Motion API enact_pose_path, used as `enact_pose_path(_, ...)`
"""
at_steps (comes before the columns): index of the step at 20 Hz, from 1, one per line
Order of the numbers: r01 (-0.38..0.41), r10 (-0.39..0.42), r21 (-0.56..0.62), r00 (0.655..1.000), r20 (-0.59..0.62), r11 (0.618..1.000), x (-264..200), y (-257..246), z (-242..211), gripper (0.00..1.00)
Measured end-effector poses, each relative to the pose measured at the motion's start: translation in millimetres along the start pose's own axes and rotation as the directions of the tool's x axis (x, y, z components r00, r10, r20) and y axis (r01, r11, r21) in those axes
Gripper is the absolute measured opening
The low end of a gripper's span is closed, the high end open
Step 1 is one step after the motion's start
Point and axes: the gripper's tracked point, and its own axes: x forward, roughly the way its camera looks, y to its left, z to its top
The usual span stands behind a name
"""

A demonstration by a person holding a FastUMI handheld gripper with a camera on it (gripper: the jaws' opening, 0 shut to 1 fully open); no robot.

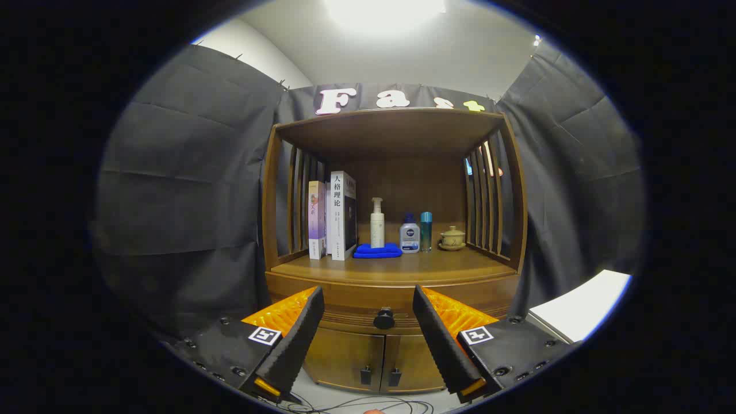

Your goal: Pull open the drawer, take out the items inside it, and place them on the countertop above the cabinet.

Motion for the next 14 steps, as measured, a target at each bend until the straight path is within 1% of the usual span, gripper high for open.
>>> enact_pose_path(14,0.003,-0.003,0.034,1.000,0.000,0.999,0.3,-5.9,-2.4,0.97)
